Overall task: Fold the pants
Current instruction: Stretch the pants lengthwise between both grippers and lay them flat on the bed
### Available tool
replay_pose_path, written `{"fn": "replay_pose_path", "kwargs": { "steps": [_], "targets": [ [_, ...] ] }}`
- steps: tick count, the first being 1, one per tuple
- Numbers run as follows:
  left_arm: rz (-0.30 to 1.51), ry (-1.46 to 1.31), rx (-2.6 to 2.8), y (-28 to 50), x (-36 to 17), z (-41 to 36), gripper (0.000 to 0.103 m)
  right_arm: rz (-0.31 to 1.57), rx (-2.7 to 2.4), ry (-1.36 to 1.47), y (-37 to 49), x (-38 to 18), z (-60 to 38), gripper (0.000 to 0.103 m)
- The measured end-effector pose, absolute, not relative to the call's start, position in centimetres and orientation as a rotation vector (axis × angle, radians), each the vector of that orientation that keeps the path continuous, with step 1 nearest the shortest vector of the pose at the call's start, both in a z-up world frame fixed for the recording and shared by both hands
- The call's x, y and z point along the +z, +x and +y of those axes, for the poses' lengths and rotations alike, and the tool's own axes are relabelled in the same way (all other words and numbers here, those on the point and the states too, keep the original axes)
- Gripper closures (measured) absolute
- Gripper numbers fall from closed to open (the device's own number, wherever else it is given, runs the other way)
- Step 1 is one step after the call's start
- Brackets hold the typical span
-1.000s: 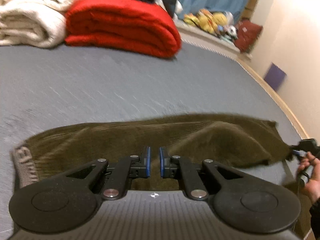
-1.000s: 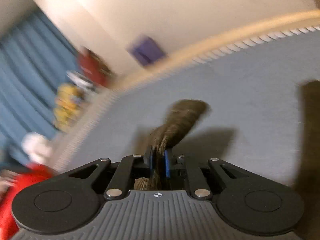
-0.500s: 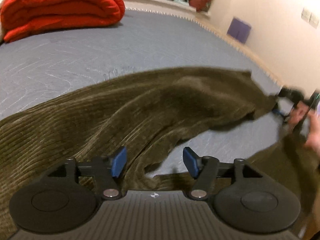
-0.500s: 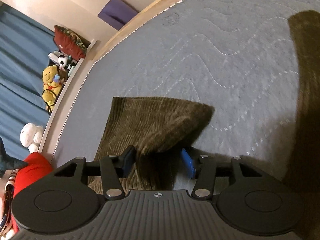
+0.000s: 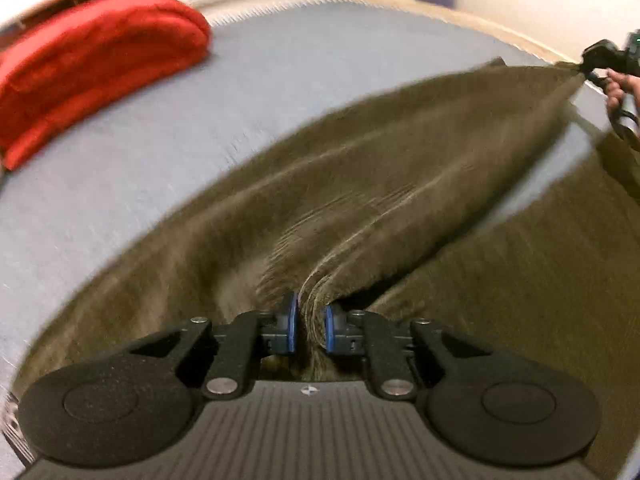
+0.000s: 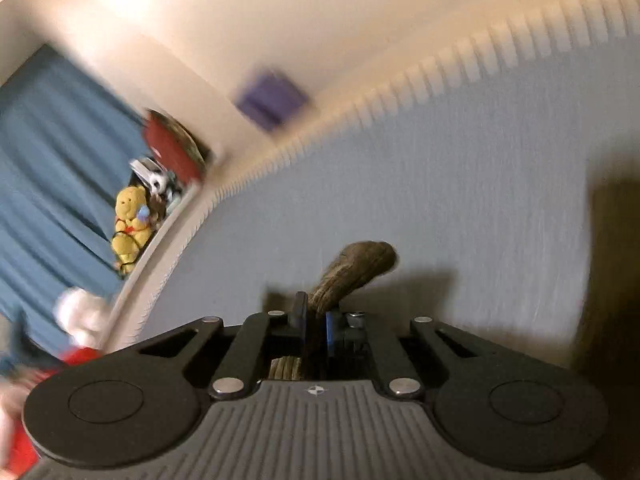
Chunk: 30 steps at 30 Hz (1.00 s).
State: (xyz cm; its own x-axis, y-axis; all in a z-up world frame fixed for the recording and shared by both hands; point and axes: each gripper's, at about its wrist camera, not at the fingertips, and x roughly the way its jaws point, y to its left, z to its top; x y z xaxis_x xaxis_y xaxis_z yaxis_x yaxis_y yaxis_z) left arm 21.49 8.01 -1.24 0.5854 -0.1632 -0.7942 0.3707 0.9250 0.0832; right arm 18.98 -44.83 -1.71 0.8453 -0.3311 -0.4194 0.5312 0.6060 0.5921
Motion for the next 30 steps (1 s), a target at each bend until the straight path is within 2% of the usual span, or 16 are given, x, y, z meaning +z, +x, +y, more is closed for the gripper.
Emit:
{"fn": "replay_pose_path", "kwargs": {
  "steps": [3, 4, 5, 6, 7, 8, 9, 10, 15, 19, 21, 23, 25, 27, 30],
  "targets": [
    [0.960, 0.220, -0.363, 21.3, -1.5, 8.9, 0.079, 0.515, -0.632, 0.825, 18.8, -5.0, -47.3, 0.095],
    [0.959, 0.191, -0.370, 21.3, -1.0, 9.3, 0.073, 0.590, -0.642, 0.862, 18.8, -6.2, -48.0, 0.094],
    [0.956, 0.145, -0.382, 21.3, -0.3, 9.9, 0.064, 0.573, -0.623, 0.889, 18.3, -6.5, -48.4, 0.095],
    [0.948, 0.106, -0.390, 21.4, 0.5, 10.4, 0.058, 0.578, -0.625, 0.863, 18.2, -5.9, -48.5, 0.092],
    [0.936, 0.064, -0.399, 21.2, 1.3, 11.2, 0.048, 0.579, -0.657, 0.809, 18.2, -4.7, -48.3, 0.083],
    [0.925, 0.027, -0.406, 21.0, 2.0, 11.9, 0.044, 0.548, -0.686, 0.764, 18.0, -3.4, -48.1, 0.076],
    [0.911, -0.013, -0.411, 20.7, 2.8, 12.7, 0.043, 0.508, -0.704, 0.720, 17.6, -2.0, -47.7, 0.071],
    [0.897, -0.048, -0.411, 20.4, 3.6, 13.4, 0.042, 0.479, -0.705, 0.691, 17.3, -0.6, -47.3, 0.060],
    [0.774, -0.181, -0.363, 17.2, 8.8, 17.2, 0.042, 0.377, -0.564, 0.626, 16.0, 5.7, -43.7, 0.059],
    [0.663, -0.207, -0.285, 13.3, 13.1, 20.0, 0.045, 0.287, -0.347, 0.537, 13.5, 12.0, -38.0, 0.059],
    [0.634, -0.235, -0.233, 11.5, 14.4, 21.6, 0.058, 0.260, -0.220, 0.491, 11.5, 14.6, -34.8, 0.057],
    [0.627, -0.251, -0.186, 9.5, 15.3, 23.0, 0.079, 0.244, -0.094, 0.435, 9.2, 16.5, -31.6, 0.054],
    [0.618, -0.218, -0.137, 7.5, 15.7, 23.7, 0.089, 0.256, 0.037, 0.379, 6.8, 17.6, -28.4, 0.054],
    [0.596, -0.172, -0.097, 5.9, 15.4, 24.2, 0.089, 0.289, 0.146, 0.338, 4.7, 17.6, -25.3, 0.054],
    [0.624, -0.251, -0.042, 4.5, 12.5, 26.7, 0.089, 0.359, 0.313, 0.257, 1.5, 15.9, -20.5, 0.054]
  ]
}}
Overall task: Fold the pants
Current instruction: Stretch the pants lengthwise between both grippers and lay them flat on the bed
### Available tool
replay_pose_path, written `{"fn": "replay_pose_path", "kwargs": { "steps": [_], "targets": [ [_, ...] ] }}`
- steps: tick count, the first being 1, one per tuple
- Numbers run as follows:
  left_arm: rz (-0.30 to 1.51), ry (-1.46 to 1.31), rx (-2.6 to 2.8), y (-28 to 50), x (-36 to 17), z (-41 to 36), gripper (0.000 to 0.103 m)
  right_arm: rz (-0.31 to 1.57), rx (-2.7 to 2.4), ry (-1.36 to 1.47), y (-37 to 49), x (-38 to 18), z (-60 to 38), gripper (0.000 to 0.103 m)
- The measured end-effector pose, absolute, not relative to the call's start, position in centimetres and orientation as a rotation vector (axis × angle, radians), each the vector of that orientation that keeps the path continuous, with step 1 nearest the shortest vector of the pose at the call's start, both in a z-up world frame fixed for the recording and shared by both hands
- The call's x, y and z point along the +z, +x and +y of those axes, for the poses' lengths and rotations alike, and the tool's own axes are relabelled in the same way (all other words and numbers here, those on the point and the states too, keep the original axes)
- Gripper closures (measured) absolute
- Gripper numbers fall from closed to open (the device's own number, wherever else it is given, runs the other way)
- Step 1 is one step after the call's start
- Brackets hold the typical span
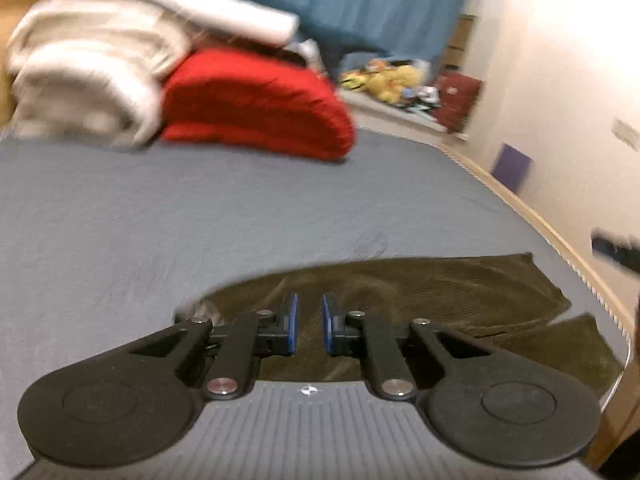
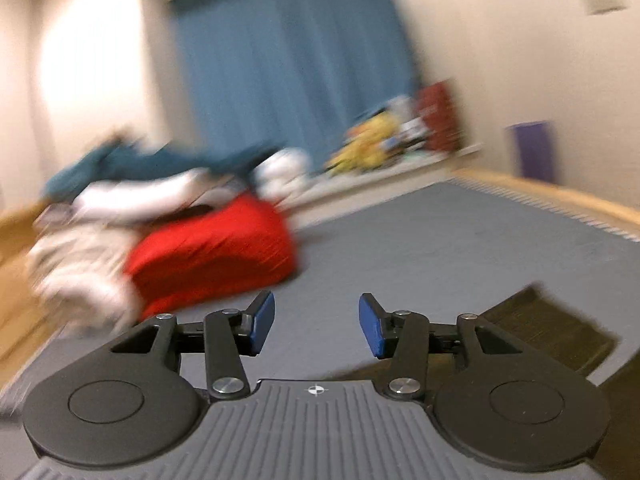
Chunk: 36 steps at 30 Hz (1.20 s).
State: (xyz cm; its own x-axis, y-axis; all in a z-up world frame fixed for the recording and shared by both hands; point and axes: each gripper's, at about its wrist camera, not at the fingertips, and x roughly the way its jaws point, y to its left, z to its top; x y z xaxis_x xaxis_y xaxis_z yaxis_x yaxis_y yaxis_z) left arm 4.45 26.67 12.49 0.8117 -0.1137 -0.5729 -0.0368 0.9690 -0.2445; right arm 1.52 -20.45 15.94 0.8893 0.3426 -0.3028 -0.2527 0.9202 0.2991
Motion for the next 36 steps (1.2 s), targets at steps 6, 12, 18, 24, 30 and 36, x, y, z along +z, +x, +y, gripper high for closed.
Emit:
{"fn": "replay_pose_path", "kwargs": {
  "steps": [6, 12, 18, 24, 30, 36],
  "targets": [
    [0.778, -0.156, 0.071, 4.8, 7.5, 27.7, 0.089, 0.545, 0.589, 0.059, -2.5, 11.9, -9.9, 0.055],
    [0.747, -0.201, 0.091, 4.8, 7.2, 29.3, 0.089, 0.576, 0.690, -0.061, -3.9, 11.1, -6.6, 0.058],
    [0.733, -0.192, 0.080, 6.9, 6.3, 28.3, 0.089, 0.678, 0.640, -0.008, -2.9, 9.3, -7.3, 0.056],
    [0.727, -0.177, 0.053, 9.7, 5.5, 26.6, 0.089, 0.708, 0.584, 0.050, -1.6, 8.2, -9.2, 0.054],
    [0.696, -0.146, 0.062, 14.4, 4.4, 26.2, 0.089, 0.708, 0.573, 0.105, -0.6, 8.8, -10.3, 0.050],
    [0.707, -0.165, 0.114, 19.2, 2.2, 27.8, 0.087, 0.726, 0.569, 0.119, -0.1, 8.8, -11.0, 0.049]
  ]
}}
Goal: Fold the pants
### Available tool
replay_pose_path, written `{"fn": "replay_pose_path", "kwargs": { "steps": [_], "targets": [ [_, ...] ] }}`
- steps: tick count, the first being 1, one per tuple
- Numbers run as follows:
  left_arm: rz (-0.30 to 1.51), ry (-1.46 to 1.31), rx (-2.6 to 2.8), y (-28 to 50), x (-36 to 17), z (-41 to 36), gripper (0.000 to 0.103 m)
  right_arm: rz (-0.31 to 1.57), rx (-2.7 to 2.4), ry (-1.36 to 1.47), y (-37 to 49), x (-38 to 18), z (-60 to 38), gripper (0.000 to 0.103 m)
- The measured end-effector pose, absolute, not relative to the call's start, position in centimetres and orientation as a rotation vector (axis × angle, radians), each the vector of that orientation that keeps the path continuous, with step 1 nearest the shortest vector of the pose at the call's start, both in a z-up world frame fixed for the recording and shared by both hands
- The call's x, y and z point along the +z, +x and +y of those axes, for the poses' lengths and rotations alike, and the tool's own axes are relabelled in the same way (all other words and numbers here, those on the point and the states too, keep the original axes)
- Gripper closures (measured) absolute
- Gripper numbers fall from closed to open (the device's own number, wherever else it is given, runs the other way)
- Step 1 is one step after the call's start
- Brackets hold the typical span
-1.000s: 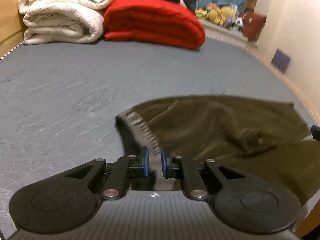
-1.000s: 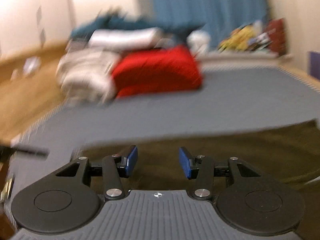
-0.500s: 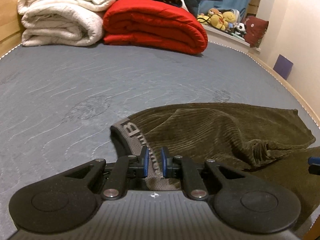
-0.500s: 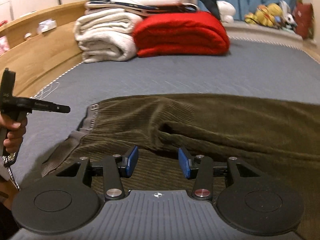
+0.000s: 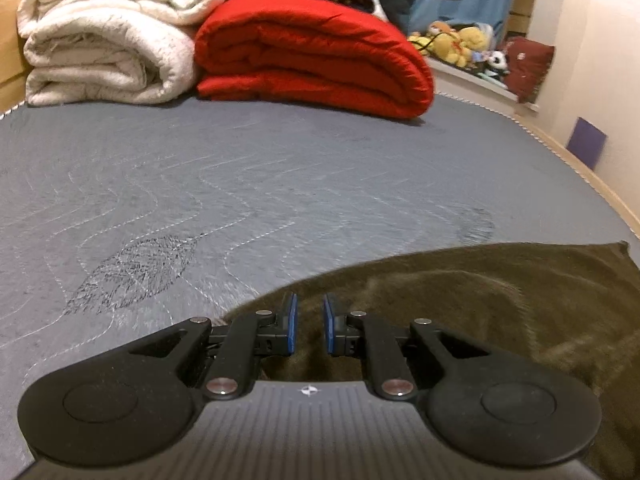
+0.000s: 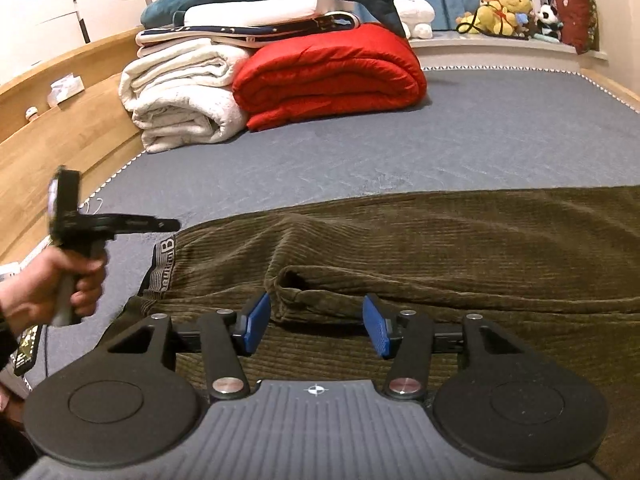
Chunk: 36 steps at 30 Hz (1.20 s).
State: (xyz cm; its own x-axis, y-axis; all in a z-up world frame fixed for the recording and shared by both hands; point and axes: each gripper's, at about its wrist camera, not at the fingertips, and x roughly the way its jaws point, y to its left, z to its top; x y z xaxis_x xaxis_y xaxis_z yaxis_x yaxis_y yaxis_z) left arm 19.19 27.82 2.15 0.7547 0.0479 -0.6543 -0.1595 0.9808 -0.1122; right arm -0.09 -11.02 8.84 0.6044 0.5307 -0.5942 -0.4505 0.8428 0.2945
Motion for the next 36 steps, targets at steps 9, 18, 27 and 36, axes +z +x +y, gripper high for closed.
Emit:
{"fn": "replay_pose_path", "kwargs": {
  "steps": [9, 18, 27, 36],
  "targets": [
    [0.768, -0.145, 0.103, 23.8, -0.9, 30.4, 0.058, 0.801, 0.528, 0.129, 1.2, 8.2, -12.1, 0.047],
    [0.818, -0.126, -0.016, 24.5, -1.6, 30.3, 0.058, 0.846, 0.448, 0.180, 2.7, 7.6, -14.5, 0.047],
    [0.730, 0.214, -0.017, 20.8, 2.1, 24.5, 0.101, 0.852, 0.340, 0.245, 3.2, 7.7, -17.5, 0.047],
    [0.528, 0.400, -0.141, 5.3, 10.7, 17.4, 0.101, 0.837, 0.199, 0.344, 4.4, 6.8, -21.6, 0.047]
  ]
}}
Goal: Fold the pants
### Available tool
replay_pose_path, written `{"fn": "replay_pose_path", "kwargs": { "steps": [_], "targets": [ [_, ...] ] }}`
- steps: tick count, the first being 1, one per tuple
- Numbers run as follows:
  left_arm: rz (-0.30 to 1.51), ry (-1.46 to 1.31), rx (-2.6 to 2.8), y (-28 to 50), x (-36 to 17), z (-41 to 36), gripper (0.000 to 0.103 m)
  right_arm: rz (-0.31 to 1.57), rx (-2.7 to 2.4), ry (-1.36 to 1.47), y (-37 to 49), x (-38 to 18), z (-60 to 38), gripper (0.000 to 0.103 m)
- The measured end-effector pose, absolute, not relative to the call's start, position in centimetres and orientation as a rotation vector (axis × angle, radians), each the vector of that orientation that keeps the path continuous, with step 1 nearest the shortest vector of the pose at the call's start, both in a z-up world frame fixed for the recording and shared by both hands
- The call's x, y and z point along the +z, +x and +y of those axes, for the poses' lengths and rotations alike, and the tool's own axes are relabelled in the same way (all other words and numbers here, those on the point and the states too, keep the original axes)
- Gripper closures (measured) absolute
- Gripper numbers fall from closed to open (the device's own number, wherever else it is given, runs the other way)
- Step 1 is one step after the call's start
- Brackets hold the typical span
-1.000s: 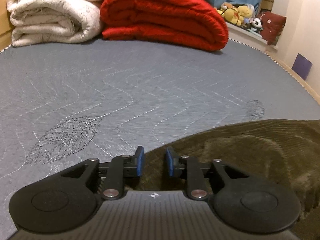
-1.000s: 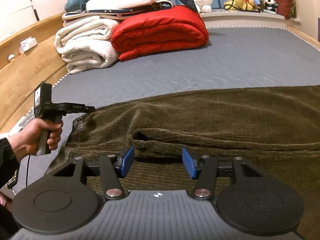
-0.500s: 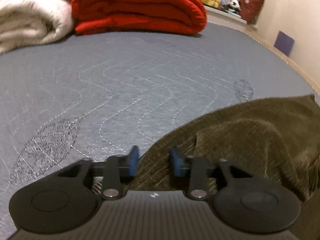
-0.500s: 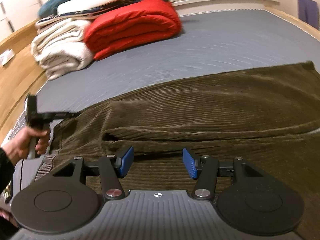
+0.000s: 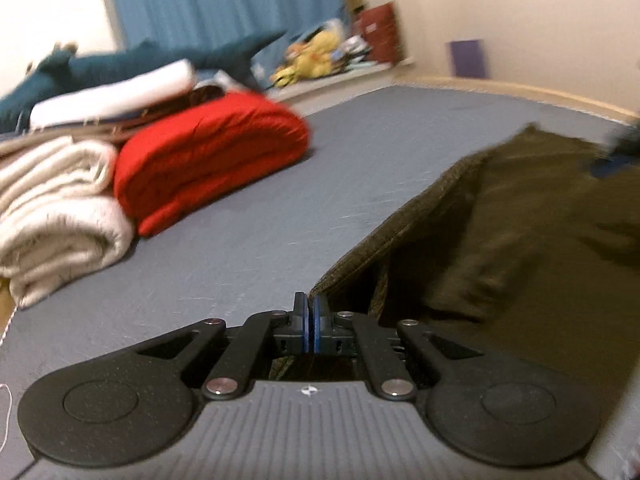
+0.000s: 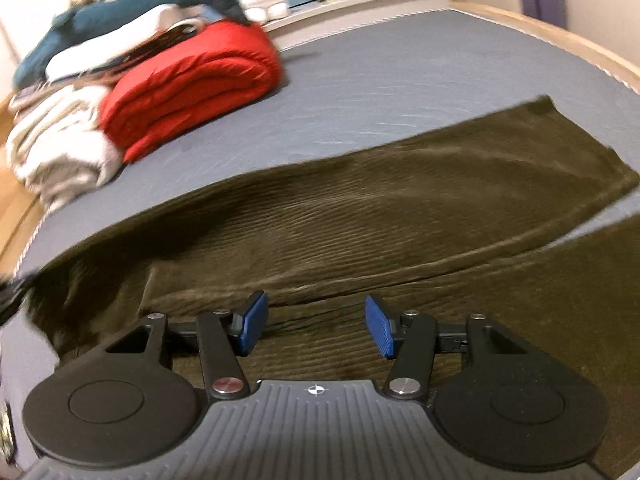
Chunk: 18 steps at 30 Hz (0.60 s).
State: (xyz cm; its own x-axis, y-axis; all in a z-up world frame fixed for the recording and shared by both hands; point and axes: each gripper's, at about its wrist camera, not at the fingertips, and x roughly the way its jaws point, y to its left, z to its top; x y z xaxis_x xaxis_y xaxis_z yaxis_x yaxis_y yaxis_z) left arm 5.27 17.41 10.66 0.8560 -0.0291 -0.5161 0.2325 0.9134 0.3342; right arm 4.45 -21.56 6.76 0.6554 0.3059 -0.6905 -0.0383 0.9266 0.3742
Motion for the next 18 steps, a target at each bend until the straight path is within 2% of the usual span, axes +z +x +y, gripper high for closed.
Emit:
{"fn": "replay_pose_path", "kwargs": {
  "steps": [3, 6, 8, 10, 14, 18],
  "targets": [
    [0.505, 0.470, -0.240, -1.5, 11.0, 16.2, 0.101, 0.816, 0.153, 0.430, 4.9, 6.6, -23.8, 0.047],
    [0.584, 0.502, -0.375, -5.8, 8.3, 16.1, 0.101, 0.782, 0.103, 0.494, 5.2, 6.6, -26.2, 0.047],
    [0.686, 0.570, -0.378, -6.1, 5.8, 15.4, 0.100, 0.777, 0.075, 0.525, 5.7, 6.2, -27.7, 0.047],
    [0.674, 0.587, -0.377, -6.1, 5.4, 15.2, 0.099, 0.784, 0.039, 0.567, 6.2, 5.6, -29.2, 0.047],
    [0.583, 0.396, -0.396, -4.9, 7.8, 15.5, 0.095, 0.794, -0.036, 0.663, 7.1, 4.4, -32.0, 0.047],
    [0.617, 0.460, -0.440, -2.9, 6.6, 12.7, 0.095, 0.756, -0.119, 0.722, 7.7, 3.7, -35.0, 0.050]
  ]
}}
